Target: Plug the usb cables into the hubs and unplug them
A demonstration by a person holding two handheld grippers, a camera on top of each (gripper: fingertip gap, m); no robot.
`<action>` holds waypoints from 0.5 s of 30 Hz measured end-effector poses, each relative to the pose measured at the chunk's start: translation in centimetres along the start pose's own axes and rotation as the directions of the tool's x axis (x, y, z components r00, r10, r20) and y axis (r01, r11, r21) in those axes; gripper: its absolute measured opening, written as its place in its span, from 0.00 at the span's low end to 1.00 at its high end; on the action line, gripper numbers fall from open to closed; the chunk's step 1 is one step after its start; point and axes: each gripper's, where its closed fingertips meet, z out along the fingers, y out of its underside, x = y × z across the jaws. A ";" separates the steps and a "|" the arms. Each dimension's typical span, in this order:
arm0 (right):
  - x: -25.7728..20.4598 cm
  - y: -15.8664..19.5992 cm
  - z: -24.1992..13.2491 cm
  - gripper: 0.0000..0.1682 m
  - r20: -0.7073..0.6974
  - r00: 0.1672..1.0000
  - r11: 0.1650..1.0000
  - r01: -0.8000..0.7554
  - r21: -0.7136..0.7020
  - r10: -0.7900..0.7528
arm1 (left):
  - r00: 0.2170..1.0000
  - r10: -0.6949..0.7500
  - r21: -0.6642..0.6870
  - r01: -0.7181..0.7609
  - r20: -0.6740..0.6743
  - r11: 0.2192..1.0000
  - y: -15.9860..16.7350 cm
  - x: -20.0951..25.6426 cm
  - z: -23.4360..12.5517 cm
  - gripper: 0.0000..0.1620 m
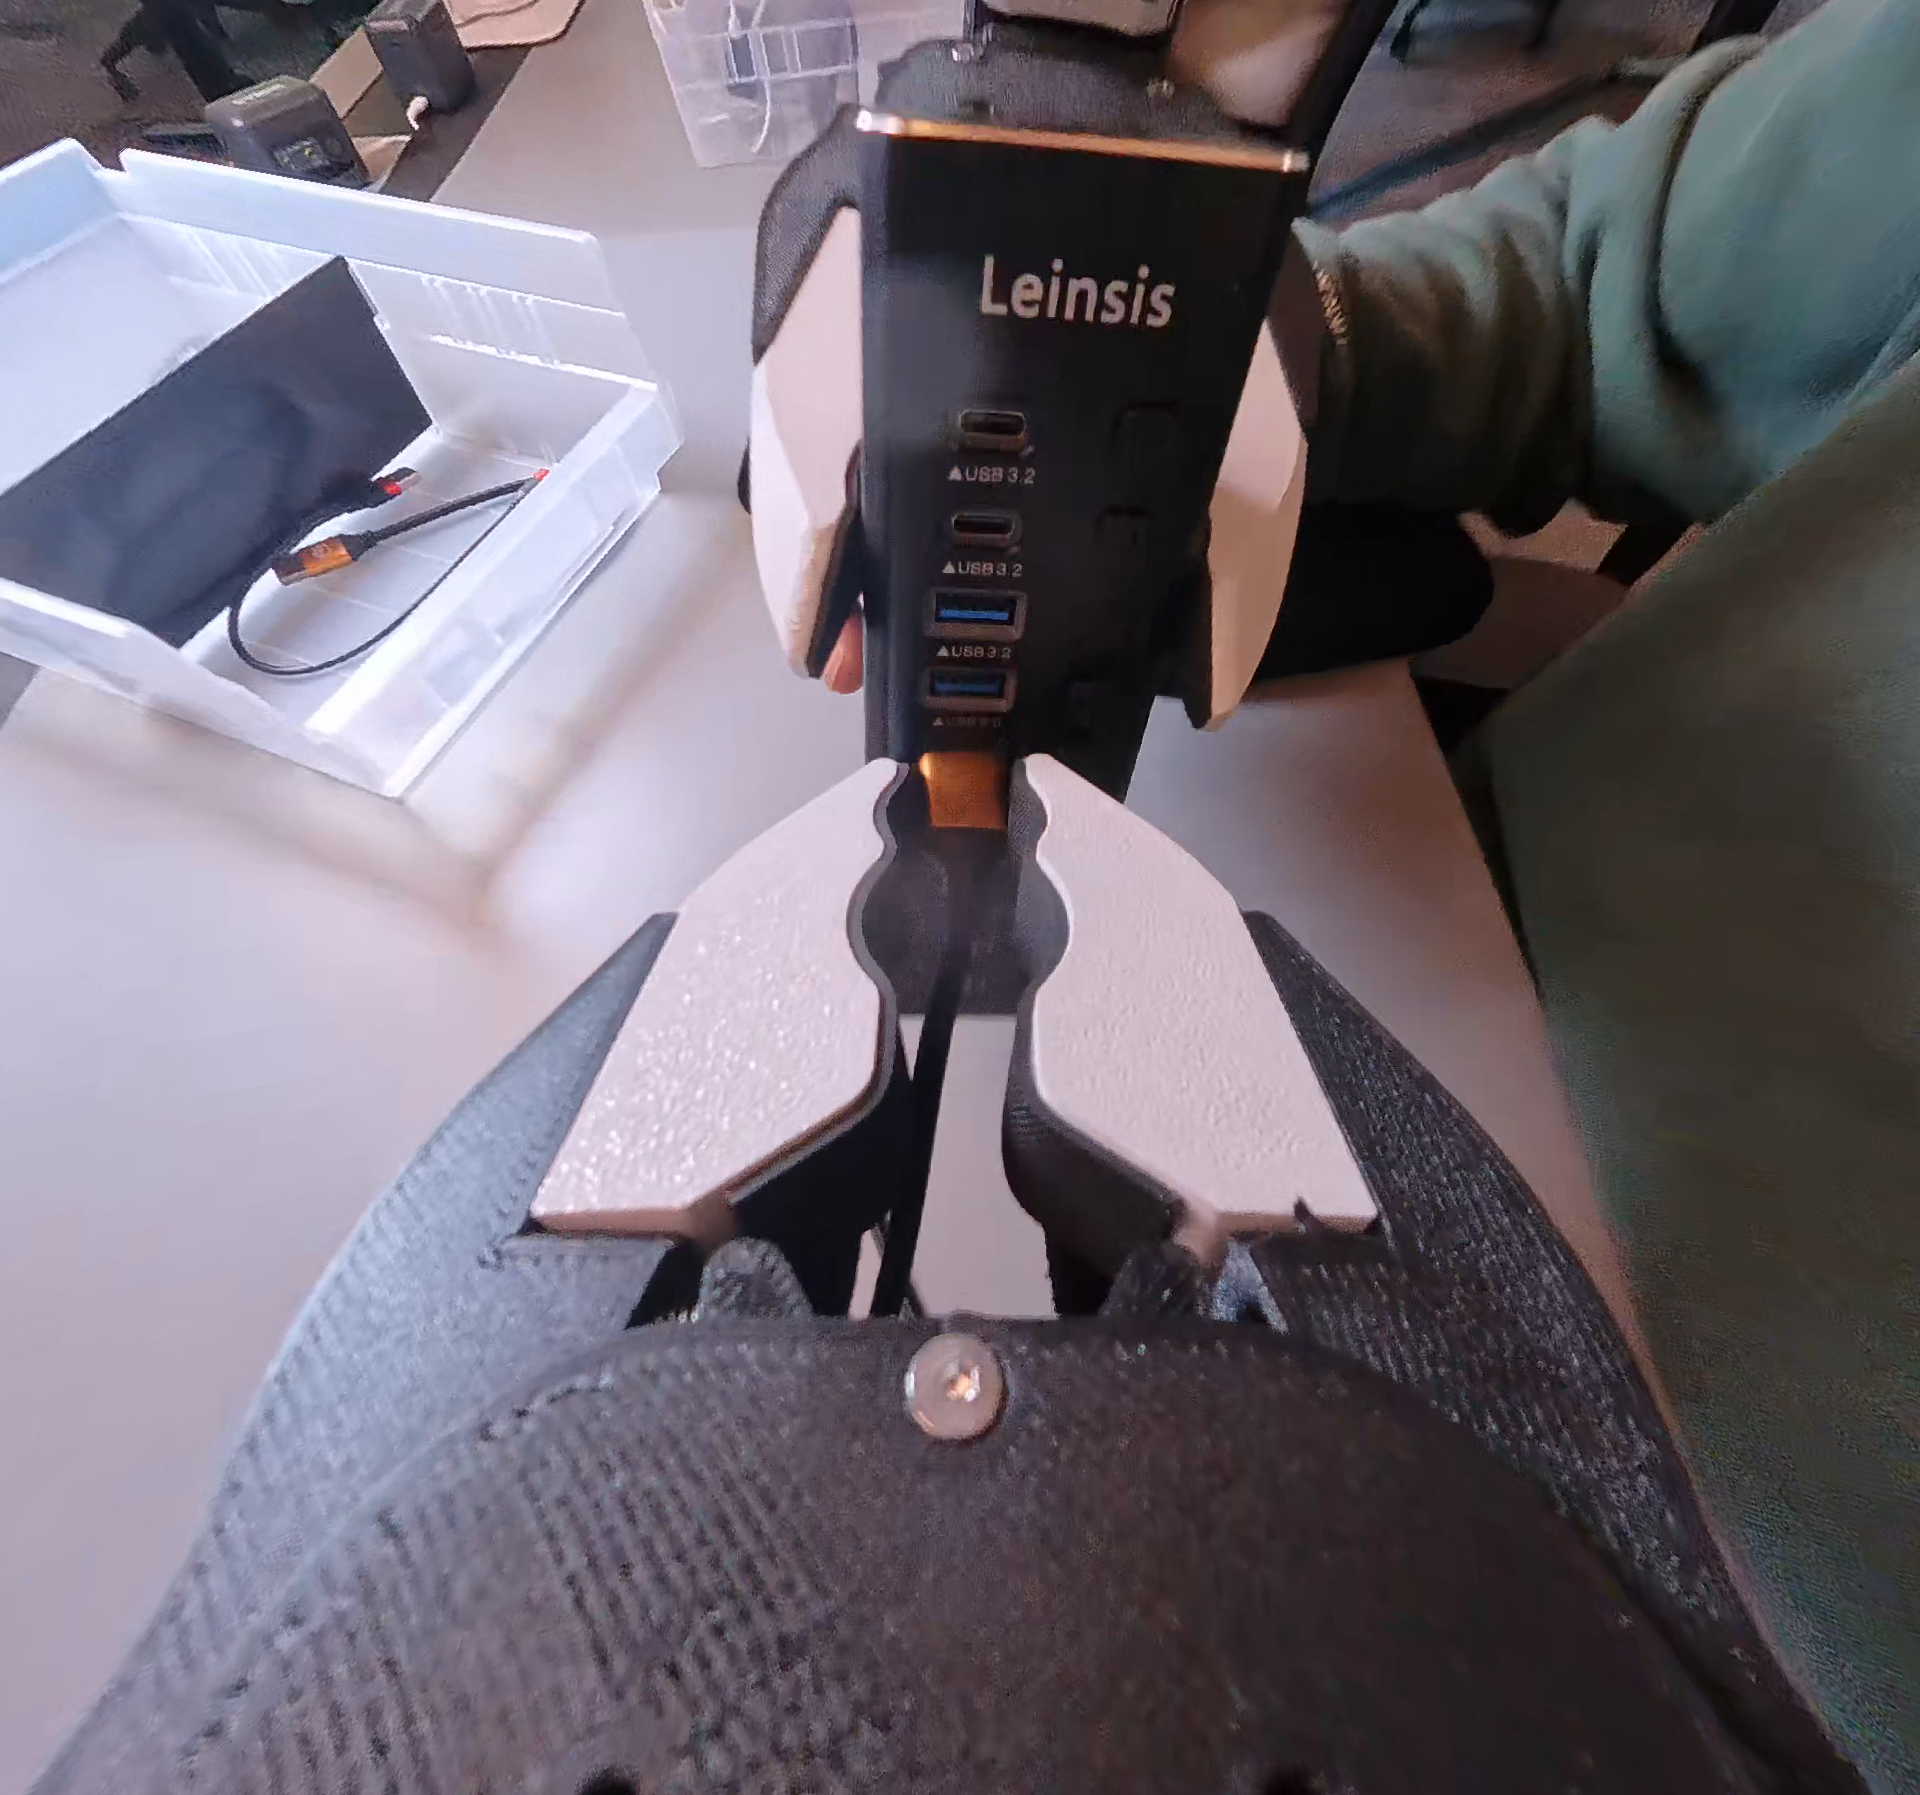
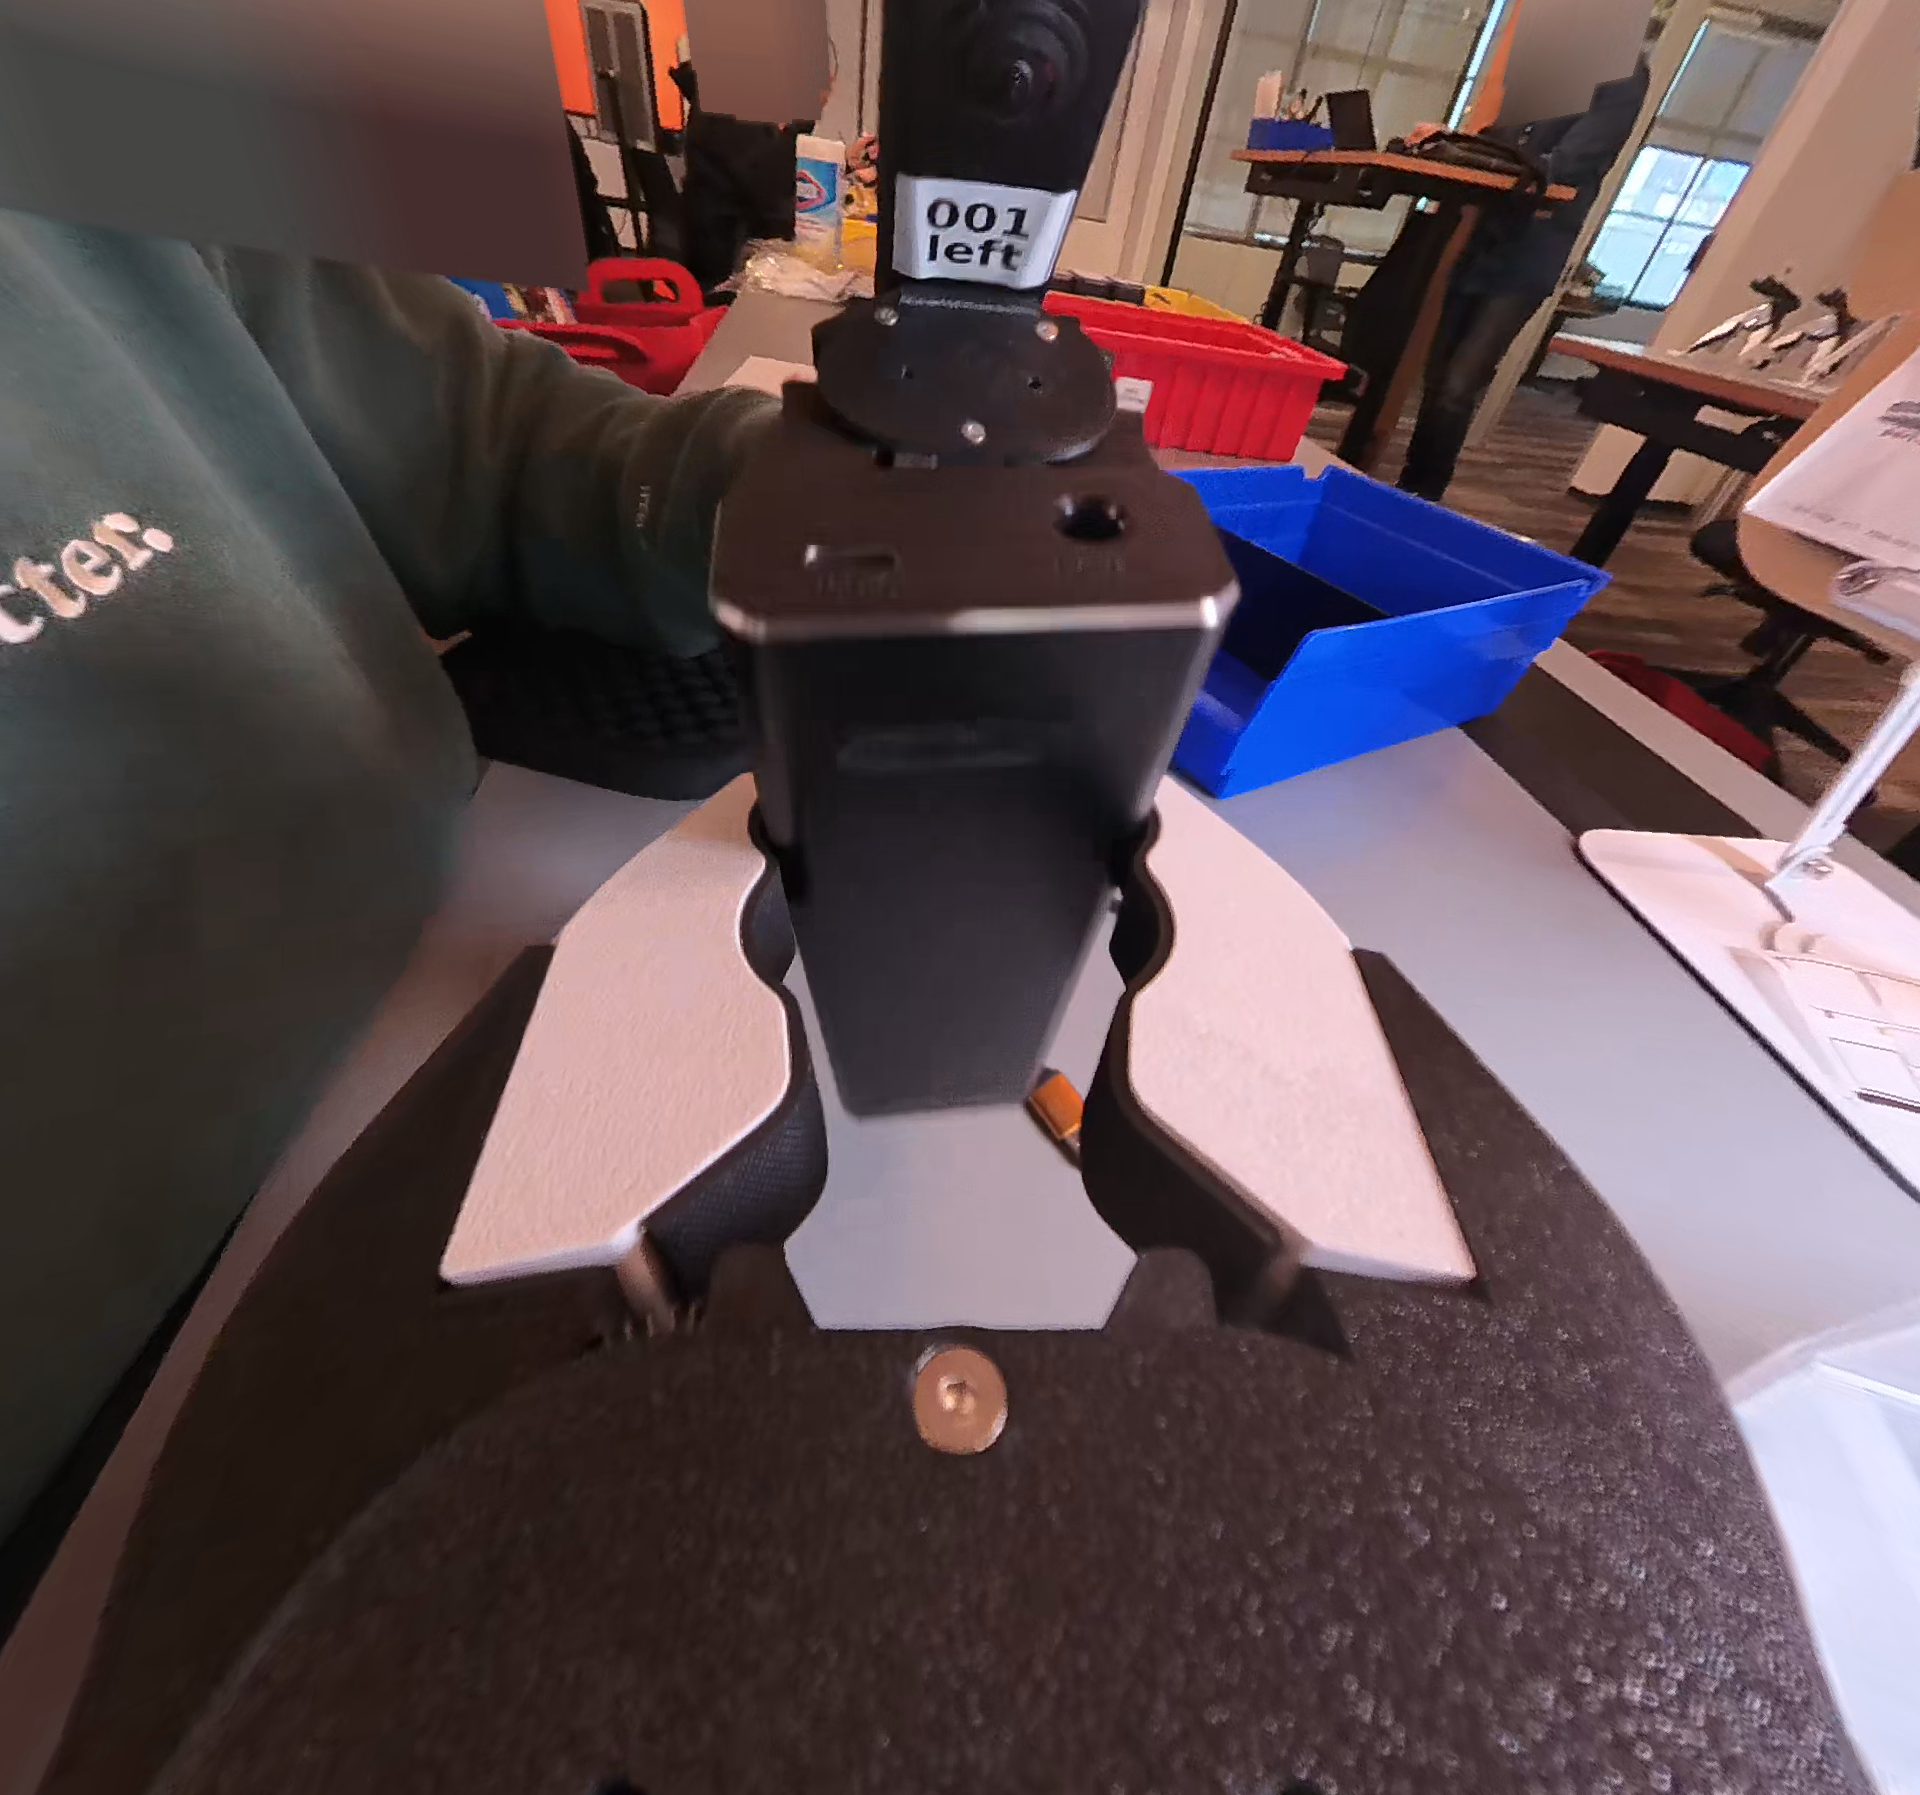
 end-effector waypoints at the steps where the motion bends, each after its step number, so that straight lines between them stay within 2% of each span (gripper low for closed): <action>1: -0.1 0.1 0.2 0.36 0.005 1.000 1.000 0.006 -0.005 -0.006 | 1.000 -0.016 0.016 0.016 -0.002 1.000 0.1 0.1 -0.3 0.11; 5: -0.4 -0.3 0.9 0.36 0.030 0.999 1.000 0.019 -0.009 -0.019 | 0.999 -0.043 0.060 0.042 0.012 0.997 -0.1 0.3 -1.3 0.11; 8: -0.2 0.0 1.7 0.37 0.001 0.999 0.998 0.049 -0.040 -0.049 | 0.998 -0.040 0.032 0.039 0.039 0.999 0.4 -0.1 -1.7 0.10; 12: -0.1 -0.3 2.1 0.37 -0.021 1.000 1.000 0.023 0.005 -0.023 | 0.998 -0.060 0.066 0.057 0.035 0.996 0.1 -0.2 -2.3 0.10; 15: -0.1 0.3 2.3 0.42 -0.011 0.999 0.999 0.035 -0.006 -0.035 | 0.998 -0.061 0.095 0.059 0.023 0.994 -0.3 -0.1 -2.6 0.11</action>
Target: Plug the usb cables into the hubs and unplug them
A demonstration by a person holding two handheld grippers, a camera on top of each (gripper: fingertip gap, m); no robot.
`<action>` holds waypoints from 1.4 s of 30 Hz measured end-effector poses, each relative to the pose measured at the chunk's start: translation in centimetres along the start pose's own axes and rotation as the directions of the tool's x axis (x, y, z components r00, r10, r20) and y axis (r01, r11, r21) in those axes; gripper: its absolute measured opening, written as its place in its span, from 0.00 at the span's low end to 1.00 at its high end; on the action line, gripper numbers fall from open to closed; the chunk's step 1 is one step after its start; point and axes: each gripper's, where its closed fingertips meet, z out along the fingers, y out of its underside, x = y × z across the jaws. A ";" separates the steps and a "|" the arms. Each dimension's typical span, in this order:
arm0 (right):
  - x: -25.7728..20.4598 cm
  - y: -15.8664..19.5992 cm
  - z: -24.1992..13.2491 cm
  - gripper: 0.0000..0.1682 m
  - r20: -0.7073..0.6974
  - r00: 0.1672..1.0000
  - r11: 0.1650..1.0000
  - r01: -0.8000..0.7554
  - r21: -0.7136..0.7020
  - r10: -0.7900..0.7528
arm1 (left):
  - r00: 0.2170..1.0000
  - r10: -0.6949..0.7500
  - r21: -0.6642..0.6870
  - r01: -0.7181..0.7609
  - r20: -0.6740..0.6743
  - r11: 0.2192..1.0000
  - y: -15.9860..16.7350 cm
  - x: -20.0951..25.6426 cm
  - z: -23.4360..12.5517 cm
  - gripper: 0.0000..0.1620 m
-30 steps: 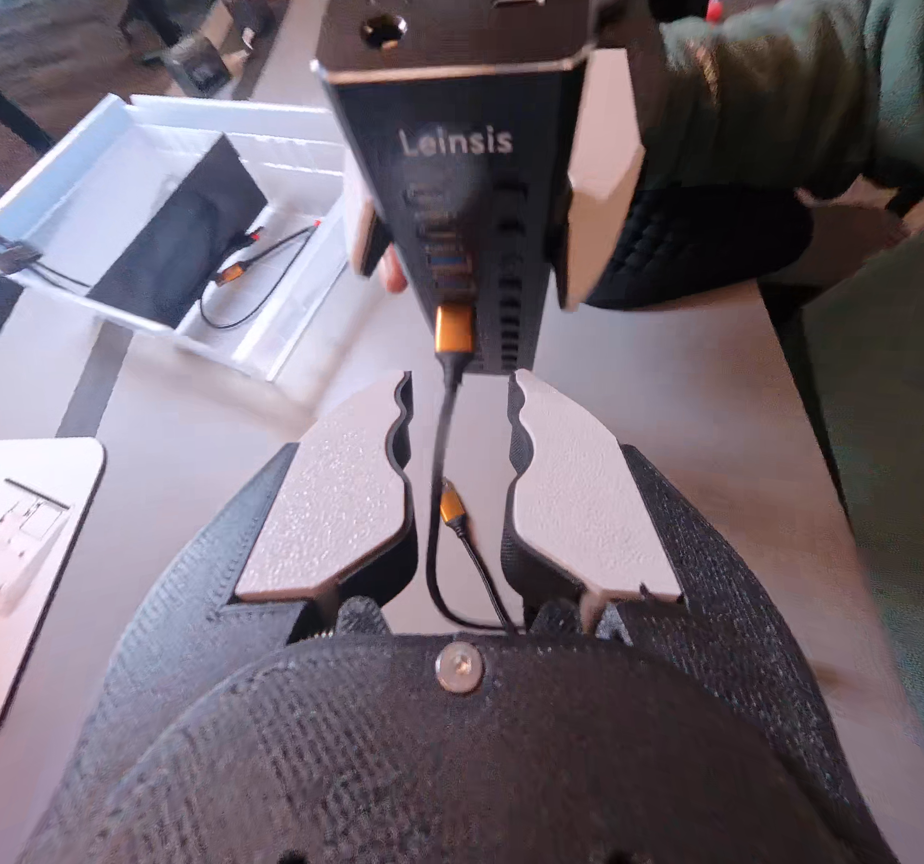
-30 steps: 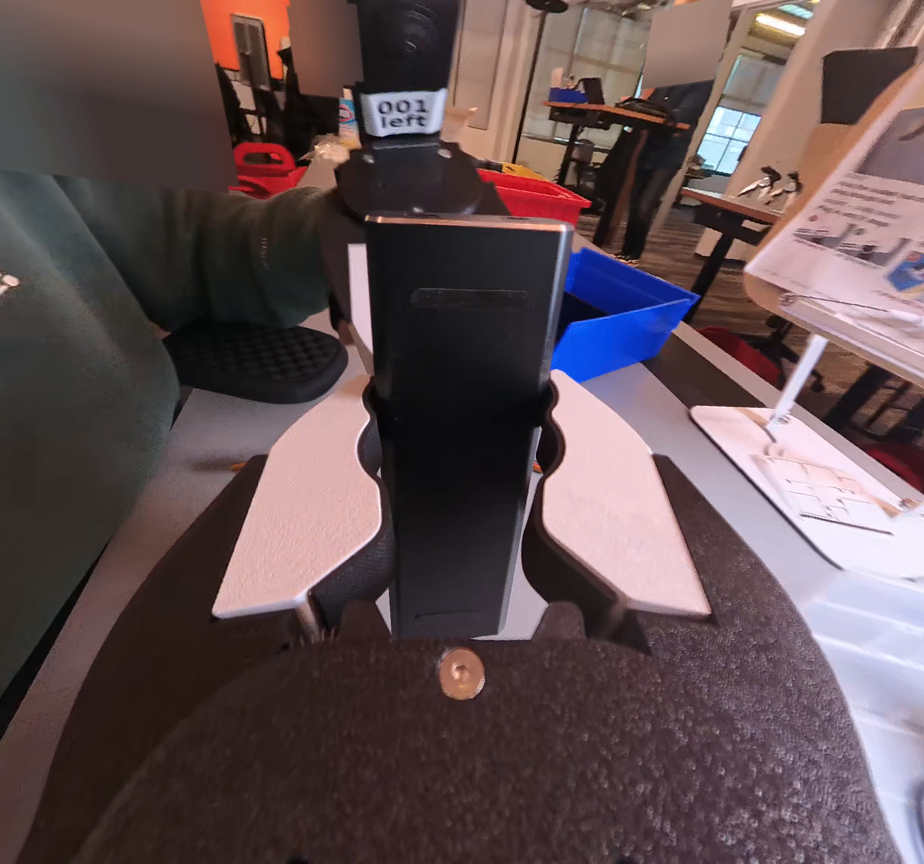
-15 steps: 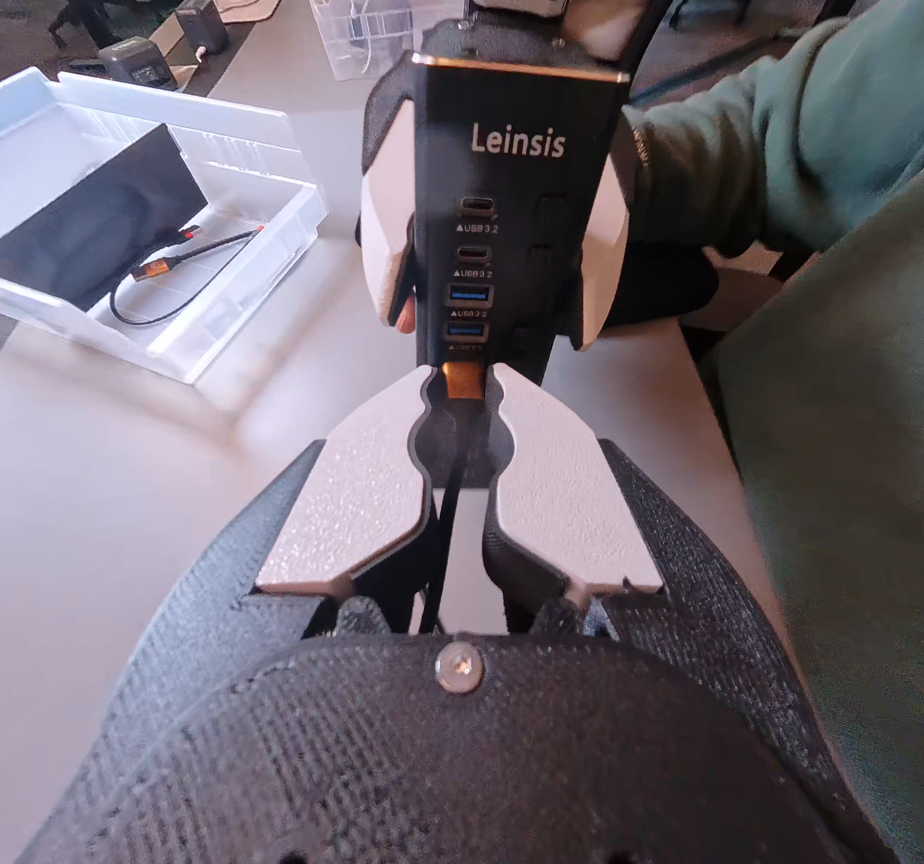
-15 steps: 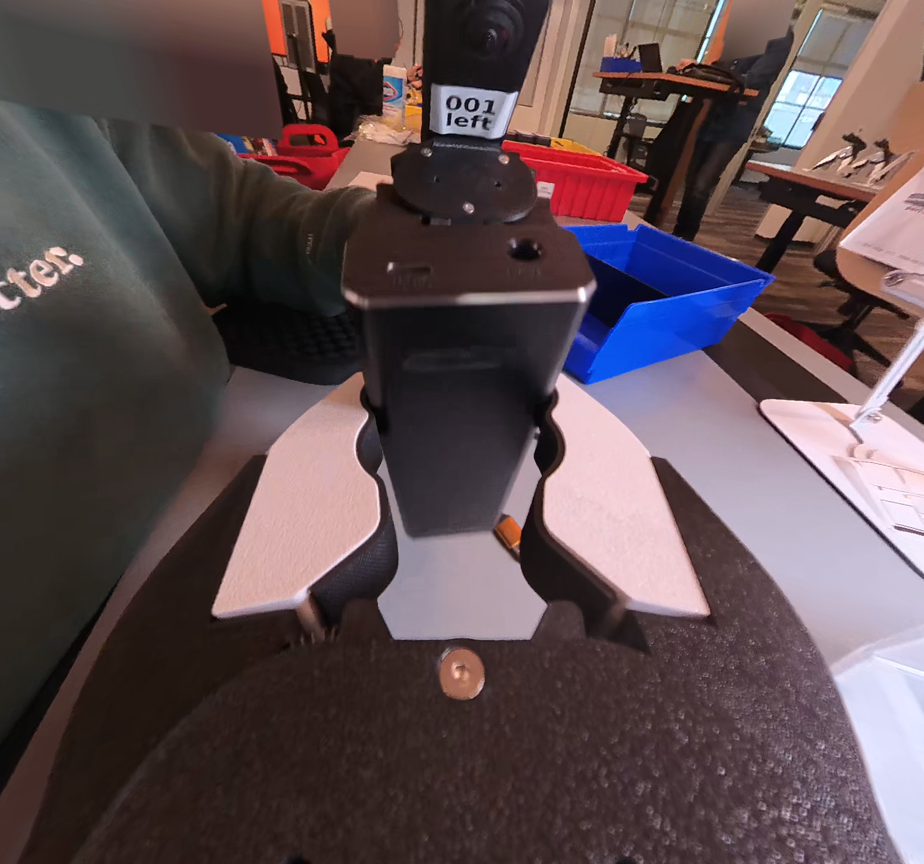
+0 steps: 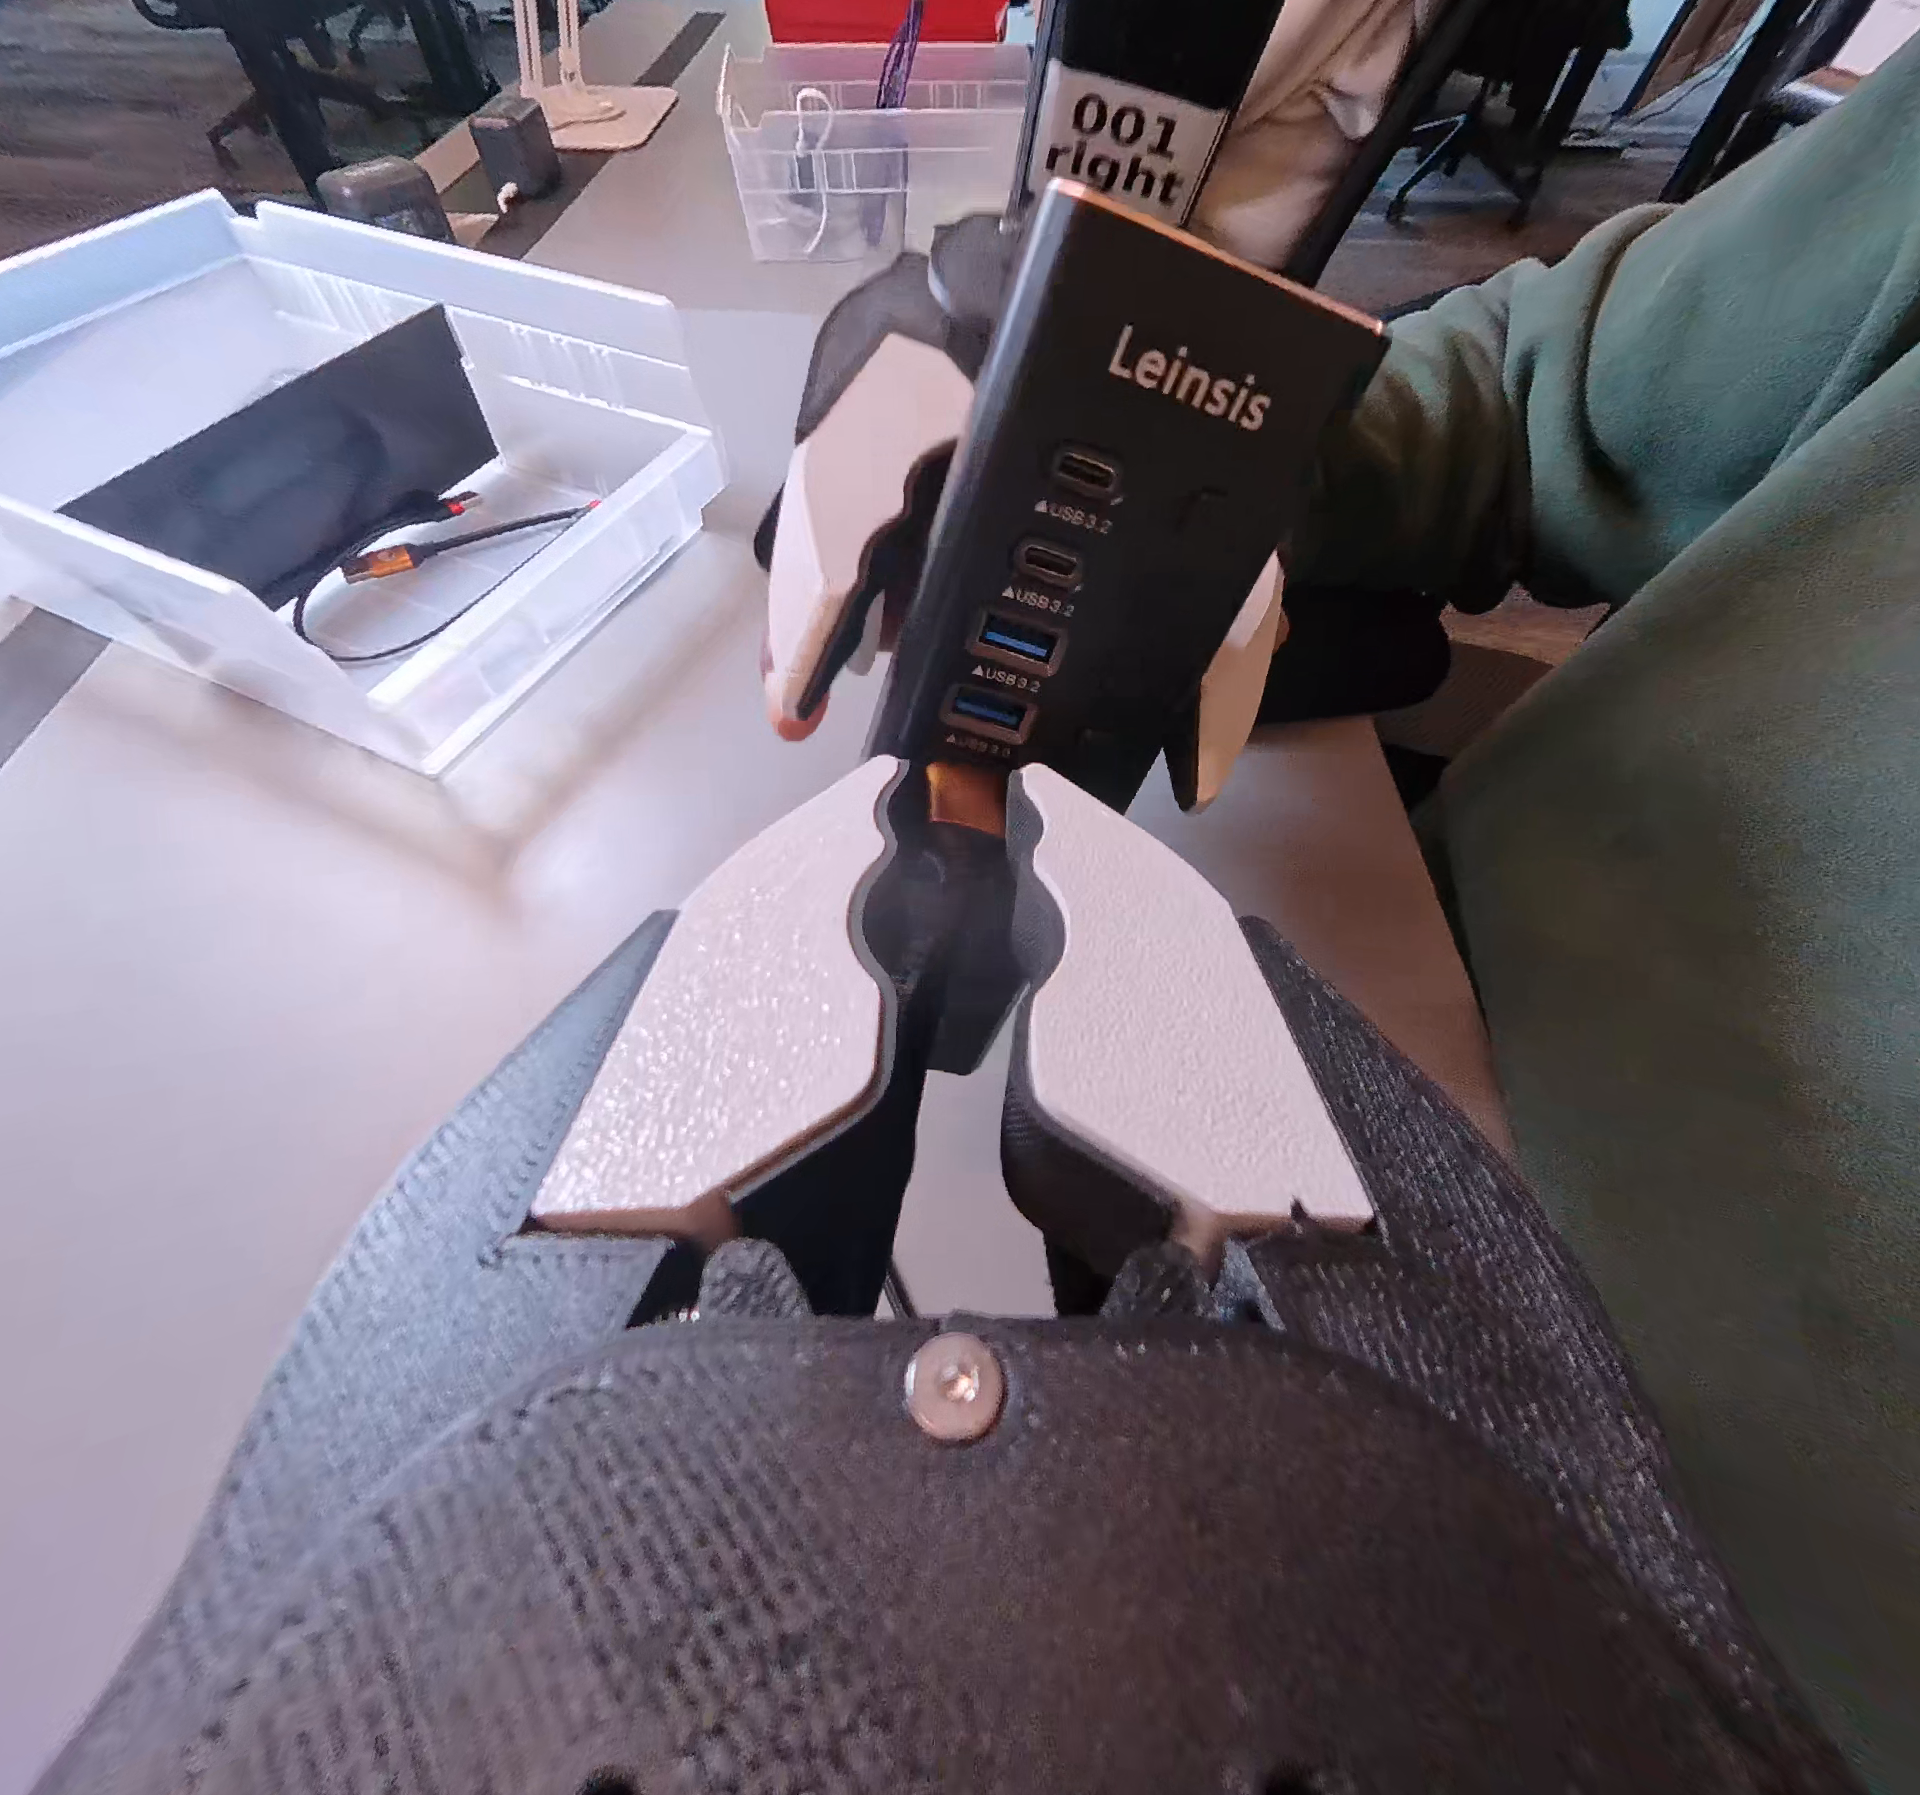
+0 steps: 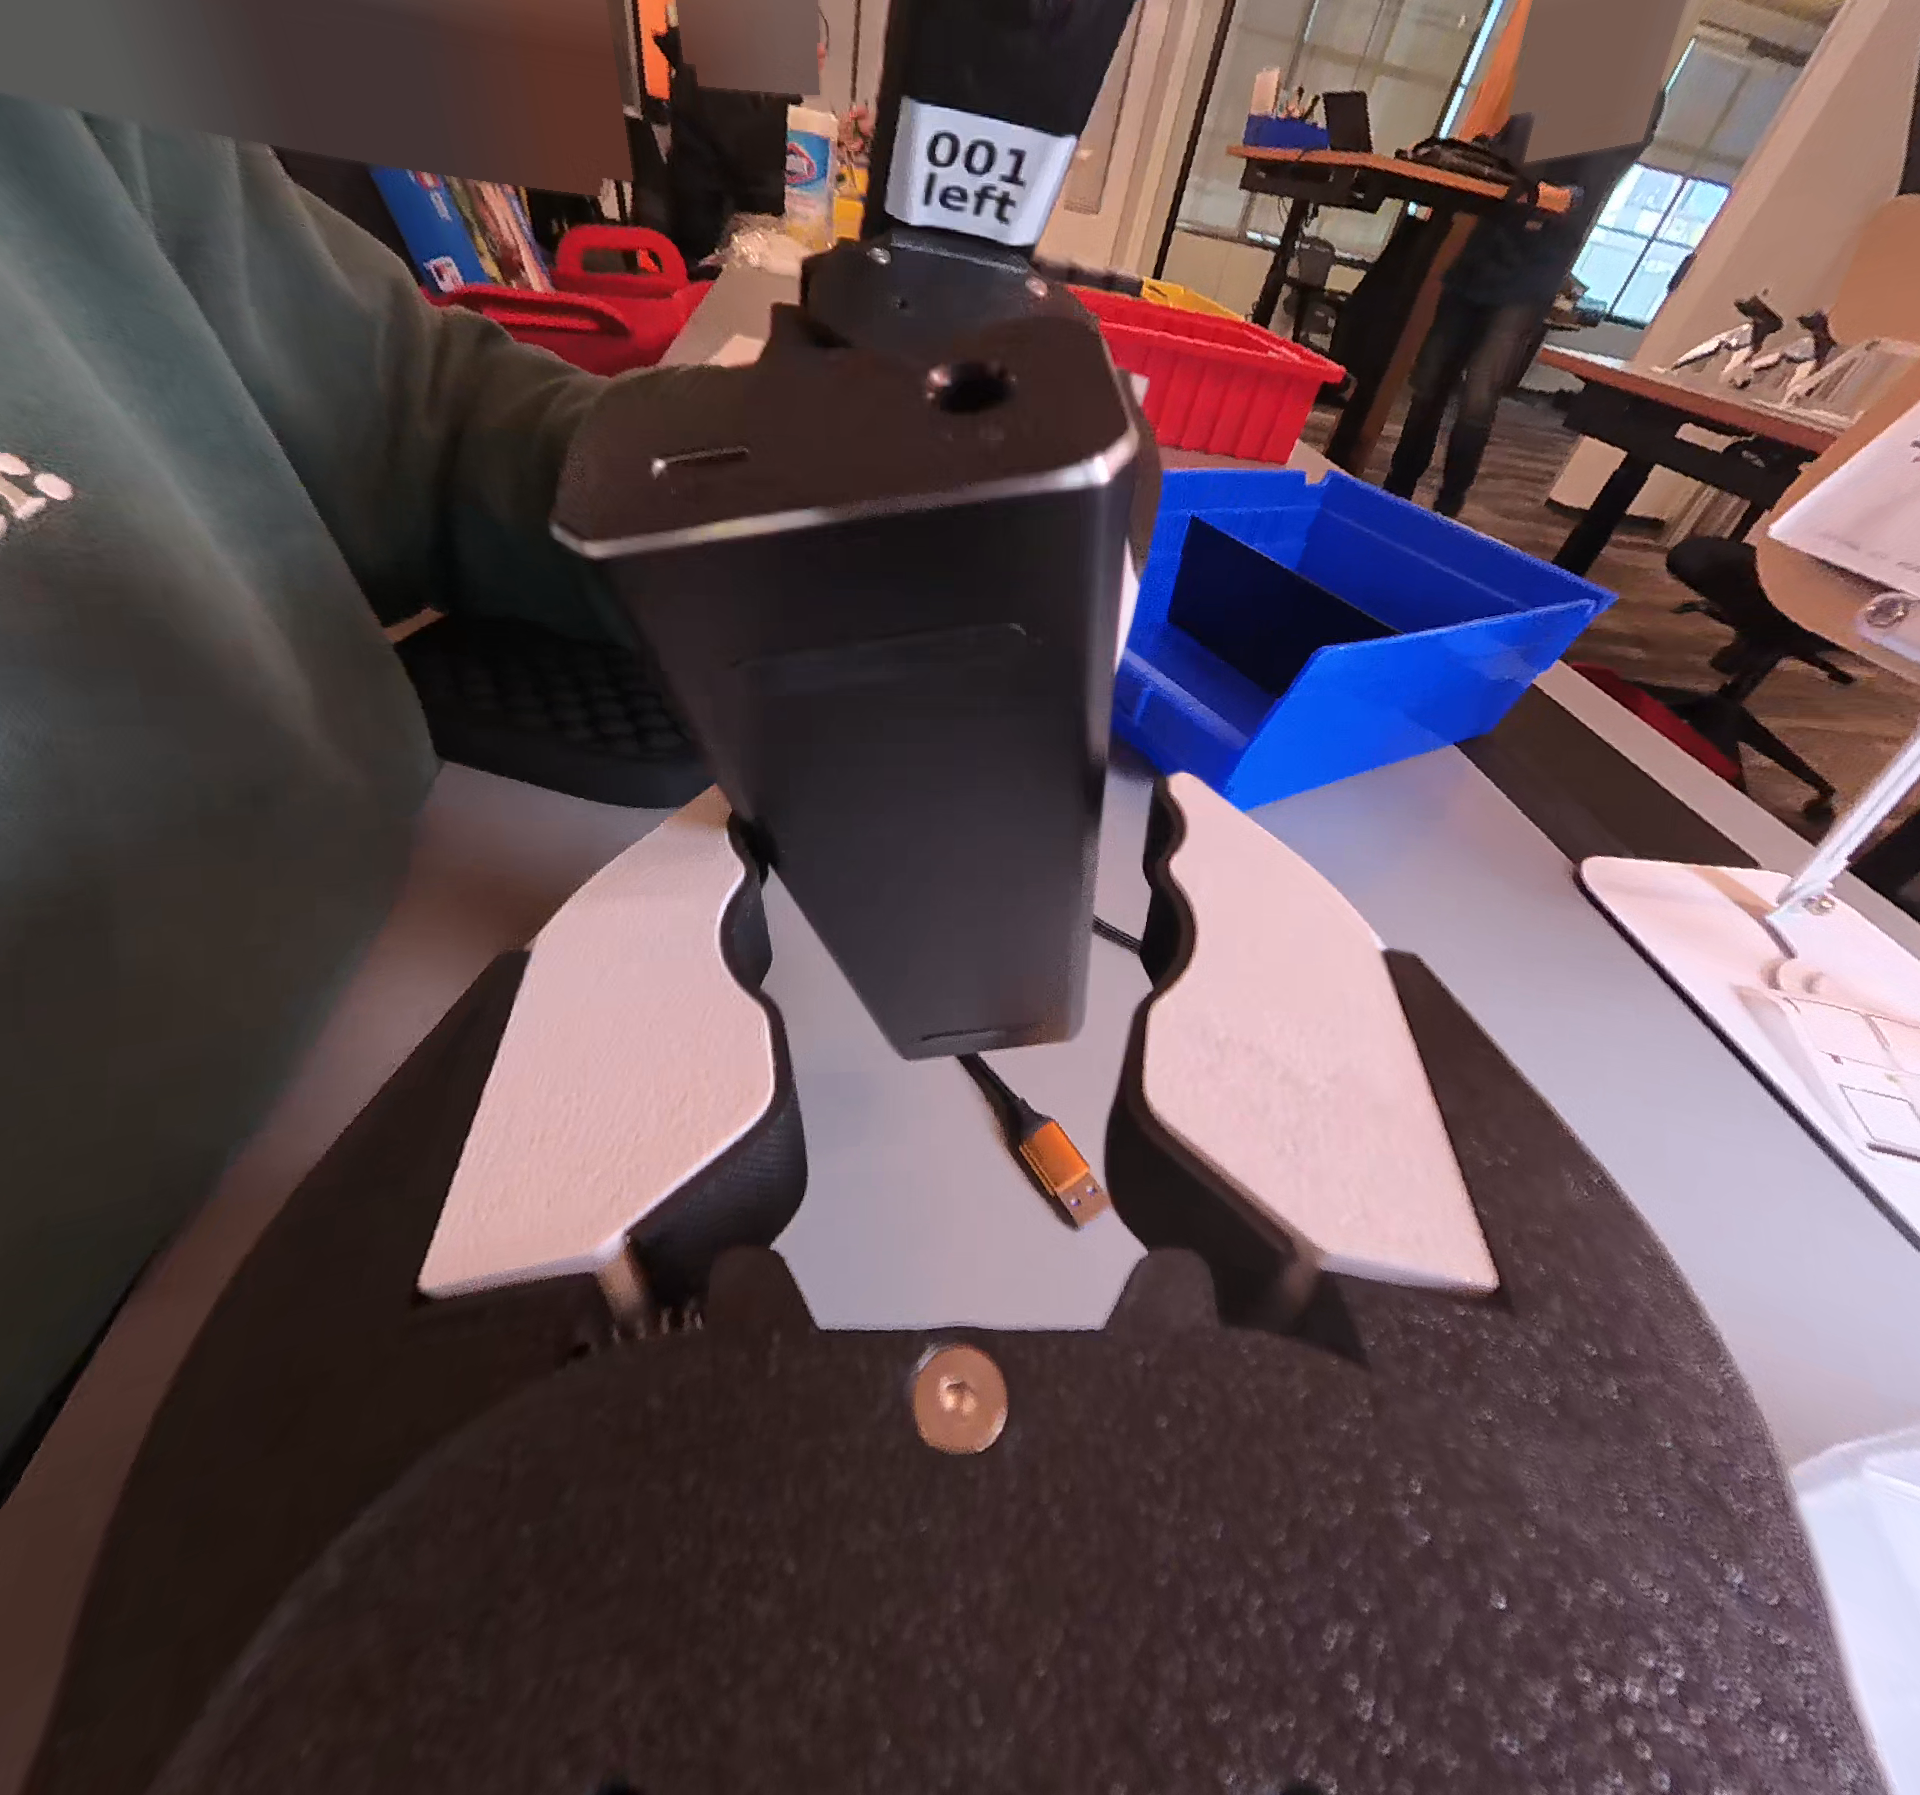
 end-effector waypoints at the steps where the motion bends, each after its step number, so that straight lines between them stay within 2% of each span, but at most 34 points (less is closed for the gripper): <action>1: -0.2 0.0 0.4 0.42 0.005 1.000 1.000 0.009 0.000 -0.009 | 1.000 0.002 0.017 -0.002 -0.008 1.000 -0.2 0.1 0.1 0.10; 5: -0.3 0.4 1.3 0.39 -0.039 0.996 0.996 0.074 -0.055 -0.076 | 0.999 -0.016 0.050 0.018 -0.037 0.999 -0.7 0.3 0.0 0.10; 7: -0.4 0.4 1.2 0.39 -0.053 0.993 0.992 0.102 -0.071 -0.106 | 0.999 0.024 0.041 -0.023 -0.025 0.999 -0.7 0.5 0.0 0.10; 14: -0.5 1.3 1.0 0.38 -0.055 0.995 0.993 0.080 -0.085 -0.085 | 0.998 0.060 0.013 -0.060 -0.011 0.998 0.3 0.4 0.3 0.11; 16: 1.4 1.2 -0.8 0.38 -0.141 0.988 0.996 0.052 -0.067 -0.061 | 0.994 0.042 0.056 -0.048 0.102 0.997 -0.1 -1.9 -2.5 0.10; 17: 2.6 1.3 -2.5 0.38 -0.179 0.984 0.999 0.011 -0.043 -0.018 | 0.992 0.003 0.094 -0.016 0.129 0.995 -0.2 -3.0 -4.7 0.10; 18: 3.2 1.1 -3.6 0.38 -0.202 0.979 0.999 0.001 -0.033 -0.008 | 0.990 0.004 0.075 -0.015 0.143 0.997 0.6 -3.2 -5.5 0.10; 20: 3.6 0.2 -3.5 0.38 -0.215 0.976 0.999 0.037 -0.023 -0.041 | 0.993 0.012 0.040 -0.017 0.116 0.999 2.1 -2.1 -4.3 0.10; 23: 4.5 -0.8 -2.8 0.38 -0.213 0.977 1.000 0.025 0.008 -0.023 | 0.995 -0.085 -0.006 0.085 0.053 0.996 3.7 -2.3 -2.7 0.10; 26: 5.6 -0.7 -3.9 0.38 -0.254 0.967 0.999 -0.009 0.046 0.020 | 0.990 -0.091 -0.016 0.093 0.111 0.995 4.8 -3.5 -2.6 0.10; 29: 6.5 -0.9 -5.7 0.38 -0.314 0.945 0.990 -0.050 0.135 0.090 | 0.975 -0.075 0.051 0.066 0.208 0.997 3.8 -4.8 -3.9 0.27; 32: 7.1 -2.0 -7.2 0.38 -0.342 0.929 0.973 -0.065 0.222 0.140 | 0.962 -0.059 0.130 0.025 0.265 0.991 2.2 -5.3 -4.7 0.33; 36: 6.3 -3.3 -6.9 0.37 -0.304 0.939 0.954 -0.067 0.293 0.160 | 0.977 -0.075 0.135 0.049 0.201 0.990 2.9 -4.3 -2.8 0.35; 39: 4.7 -3.8 -5.0 0.37 -0.226 0.966 0.962 -0.061 0.265 0.123 | 0.984 -0.121 0.109 0.106 0.133 0.988 4.5 -3.6 -0.2 0.39; 42: 2.7 -4.2 -2.4 0.37 -0.124 0.987 0.968 -0.069 0.243 0.102 | 0.991 -0.095 0.116 0.083 0.098 0.990 4.7 -2.6 2.0 0.44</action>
